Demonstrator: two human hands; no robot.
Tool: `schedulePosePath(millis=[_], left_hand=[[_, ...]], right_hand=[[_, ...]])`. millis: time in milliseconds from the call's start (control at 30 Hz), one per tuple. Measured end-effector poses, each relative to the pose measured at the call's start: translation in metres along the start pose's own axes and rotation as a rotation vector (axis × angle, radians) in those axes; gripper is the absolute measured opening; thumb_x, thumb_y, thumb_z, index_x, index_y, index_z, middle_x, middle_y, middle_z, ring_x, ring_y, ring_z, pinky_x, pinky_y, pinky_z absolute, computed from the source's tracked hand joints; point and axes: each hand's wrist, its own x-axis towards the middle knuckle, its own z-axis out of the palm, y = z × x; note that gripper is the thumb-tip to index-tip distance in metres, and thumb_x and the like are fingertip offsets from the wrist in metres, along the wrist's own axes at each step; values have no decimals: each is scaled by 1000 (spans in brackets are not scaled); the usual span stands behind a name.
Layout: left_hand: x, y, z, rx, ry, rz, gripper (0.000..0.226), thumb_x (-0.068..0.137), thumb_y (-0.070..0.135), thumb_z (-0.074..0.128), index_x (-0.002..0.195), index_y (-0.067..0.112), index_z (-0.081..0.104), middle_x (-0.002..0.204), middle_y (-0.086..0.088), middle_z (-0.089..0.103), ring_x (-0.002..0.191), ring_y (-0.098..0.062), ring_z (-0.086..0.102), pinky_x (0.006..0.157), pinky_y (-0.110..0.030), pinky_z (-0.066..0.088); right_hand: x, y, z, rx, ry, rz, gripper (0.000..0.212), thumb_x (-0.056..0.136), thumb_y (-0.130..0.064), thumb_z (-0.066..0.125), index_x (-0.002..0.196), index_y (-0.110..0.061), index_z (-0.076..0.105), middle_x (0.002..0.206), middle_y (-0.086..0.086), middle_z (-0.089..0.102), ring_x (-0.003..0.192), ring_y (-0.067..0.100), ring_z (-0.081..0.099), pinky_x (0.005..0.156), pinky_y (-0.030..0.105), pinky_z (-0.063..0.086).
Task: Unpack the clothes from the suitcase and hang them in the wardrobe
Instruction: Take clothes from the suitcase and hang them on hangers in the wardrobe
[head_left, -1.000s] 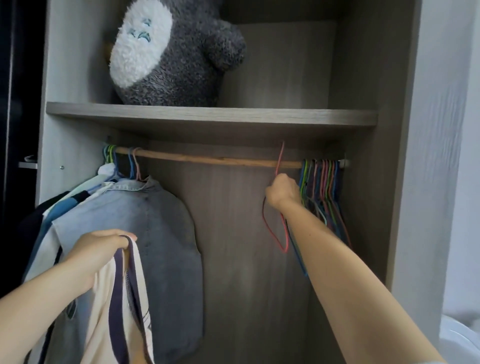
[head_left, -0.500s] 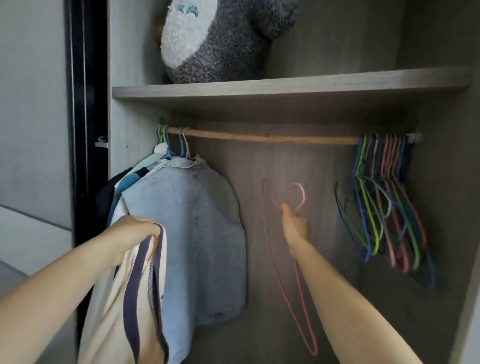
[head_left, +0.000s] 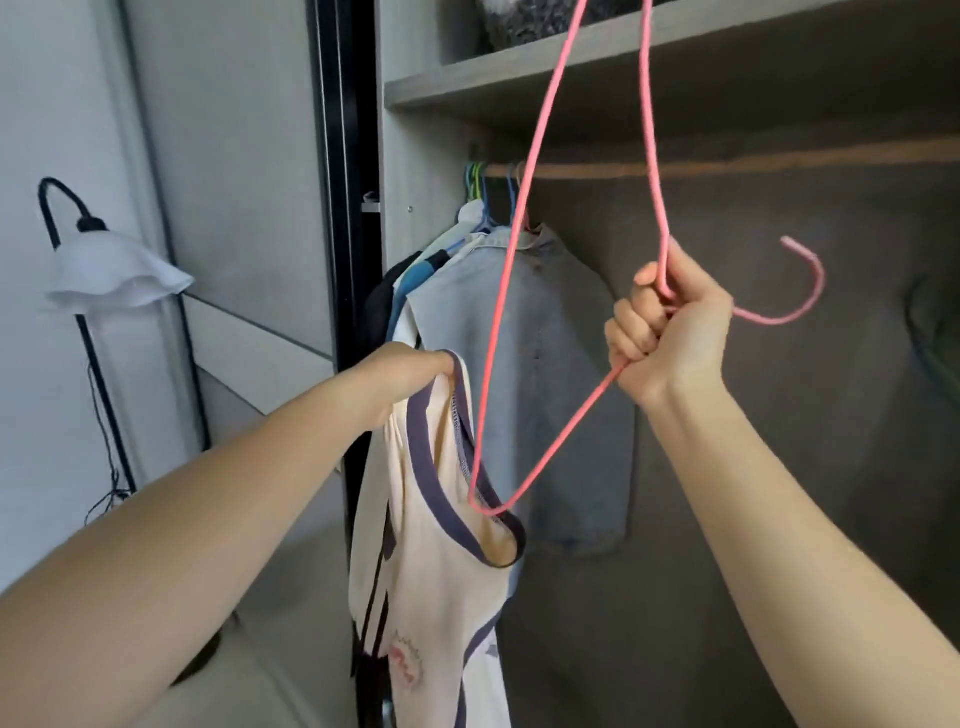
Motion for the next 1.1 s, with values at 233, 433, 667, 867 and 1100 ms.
schedulePosePath(millis=[233,433,667,867,1100], left_hand=[[-5,8,-19,-149,-9,-9,16,85,19,61,91,5,67,88,-14,70,72,-27,66,72,-33,54],[8,-12,-65,-79,387,39,14,83,17,65,73,9,59,75,-10,60,74,-26,59,68,-32,48],[-1,-52,-97,649,426,81,24,69,31,81,71,11,69,70,-6,66,67,-23,61,60,-29,48],[0,-76,-108,481,265,-95,21,73,23,81,69,4,70,51,-3,66,40,-11,58,45,-20,48],[-1,-84,-114,305,232,-139,21,76,16,81,86,0,72,45,-2,62,35,-7,55,39,-17,44]], right_hand=[[-6,68,-21,-100,-12,172,51,97,-30,48,48,-15,50,39,-6,19,32,8,10,41,24,1],[-12,88,-46,-636,-192,354,43,97,-29,52,59,-10,54,46,-4,17,39,8,10,40,14,8],[-5,61,-38,-1141,-445,315,41,94,-28,62,62,-2,61,46,-1,21,43,13,14,43,21,11],[3,49,-27,-1354,-558,421,43,92,-32,63,58,-6,62,49,1,23,46,16,15,48,27,11],[5,38,-18,-1429,-623,450,43,92,-32,63,57,-7,60,53,3,19,48,17,12,48,28,11]])
